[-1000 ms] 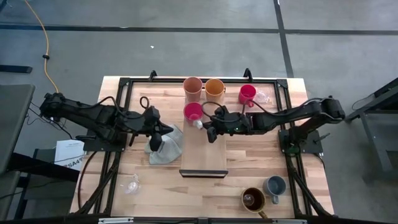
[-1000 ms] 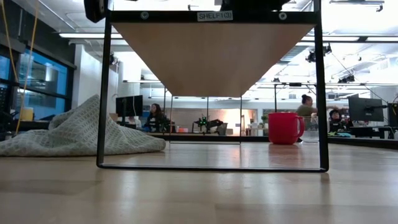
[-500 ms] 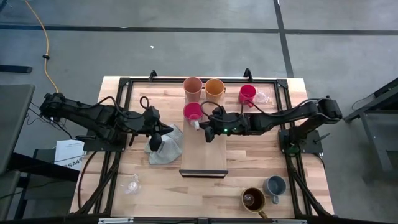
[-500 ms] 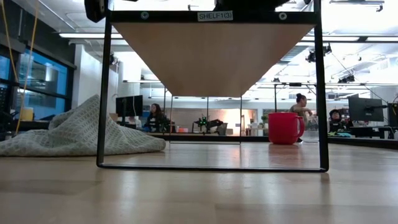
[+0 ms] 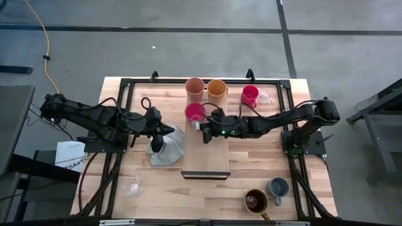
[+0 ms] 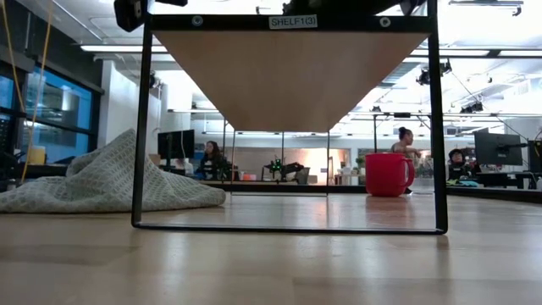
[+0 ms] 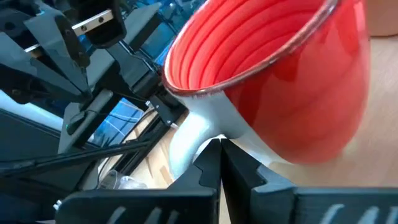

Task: Stack small to large cups/mugs on shelf
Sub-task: Put the pink mug on the shelf

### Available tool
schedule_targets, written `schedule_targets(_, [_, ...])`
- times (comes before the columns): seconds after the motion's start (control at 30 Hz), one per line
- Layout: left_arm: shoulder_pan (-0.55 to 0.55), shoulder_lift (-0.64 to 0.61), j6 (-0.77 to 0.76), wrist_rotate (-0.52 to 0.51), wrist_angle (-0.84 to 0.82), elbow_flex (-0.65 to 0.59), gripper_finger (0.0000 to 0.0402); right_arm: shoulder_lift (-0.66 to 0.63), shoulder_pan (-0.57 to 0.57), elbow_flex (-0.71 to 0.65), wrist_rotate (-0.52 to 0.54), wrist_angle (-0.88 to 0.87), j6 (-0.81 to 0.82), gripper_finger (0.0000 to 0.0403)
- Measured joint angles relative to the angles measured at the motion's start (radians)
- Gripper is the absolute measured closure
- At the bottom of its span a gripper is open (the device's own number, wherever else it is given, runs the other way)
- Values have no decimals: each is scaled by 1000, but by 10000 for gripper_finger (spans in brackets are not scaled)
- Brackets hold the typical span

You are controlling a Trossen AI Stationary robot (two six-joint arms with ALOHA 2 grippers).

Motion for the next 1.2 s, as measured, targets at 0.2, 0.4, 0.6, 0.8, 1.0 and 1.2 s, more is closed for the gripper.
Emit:
schedule_targets(0.2, [0,0,1,0,-3,0,401,2,-32,0,10,1,14,403])
schedule_targets(0.4, [0,0,3,0,-6,0,401,2,-59,0,-3,3,15,403])
schedule_targets(0.6, [0,0,0,8,-6,0,401,2,-46,0,-72,3,23,403])
schedule_targets(0.8, [0,0,0,22,-6,0,401,-60,16,0,-150,-137,-13,403])
schedule_targets(1.0, [0,-5,0,34,-5,0,401,-135,37,0,-81,-288,-26,403])
schedule_targets(1.2, [-1,-9,0,41,-4,0,401,-115,11,0,-94,-262,-30,403])
